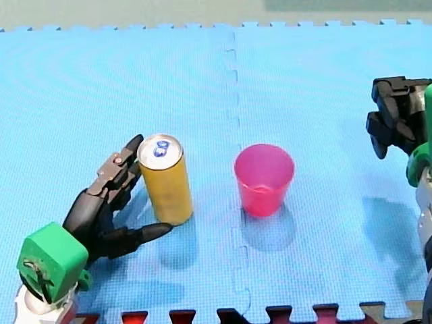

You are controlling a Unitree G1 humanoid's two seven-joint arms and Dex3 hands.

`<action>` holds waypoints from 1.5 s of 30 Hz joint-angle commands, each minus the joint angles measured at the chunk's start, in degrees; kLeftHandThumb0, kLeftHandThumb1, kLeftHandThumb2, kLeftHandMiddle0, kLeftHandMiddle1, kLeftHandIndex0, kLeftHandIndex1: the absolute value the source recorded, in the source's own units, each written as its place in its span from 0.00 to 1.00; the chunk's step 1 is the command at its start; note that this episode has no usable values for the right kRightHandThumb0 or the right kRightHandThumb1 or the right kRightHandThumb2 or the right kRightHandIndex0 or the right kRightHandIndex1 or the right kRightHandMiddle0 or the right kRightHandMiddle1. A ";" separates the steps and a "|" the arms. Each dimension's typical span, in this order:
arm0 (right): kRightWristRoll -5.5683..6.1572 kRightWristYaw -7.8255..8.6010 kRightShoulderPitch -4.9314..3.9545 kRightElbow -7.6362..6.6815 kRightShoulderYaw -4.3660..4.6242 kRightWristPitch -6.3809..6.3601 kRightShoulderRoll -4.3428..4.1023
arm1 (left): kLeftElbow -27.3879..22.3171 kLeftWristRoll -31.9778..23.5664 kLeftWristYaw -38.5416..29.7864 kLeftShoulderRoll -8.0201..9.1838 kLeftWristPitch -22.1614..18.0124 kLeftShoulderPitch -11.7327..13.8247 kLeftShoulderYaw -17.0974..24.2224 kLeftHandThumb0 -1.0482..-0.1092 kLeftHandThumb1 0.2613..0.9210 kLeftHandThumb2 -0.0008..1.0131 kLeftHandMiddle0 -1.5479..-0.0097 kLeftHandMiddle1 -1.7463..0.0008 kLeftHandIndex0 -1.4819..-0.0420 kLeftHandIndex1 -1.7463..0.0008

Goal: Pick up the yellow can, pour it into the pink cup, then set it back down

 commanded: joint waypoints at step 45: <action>0.22 -0.76 -0.10 -0.44 -0.23 -0.62 -0.17 | 1.22 10.98 13.76 -2.91 8.38 -7.83 -5.60 0.79 0.76 0.00 0.14 0.93 0.18 0.98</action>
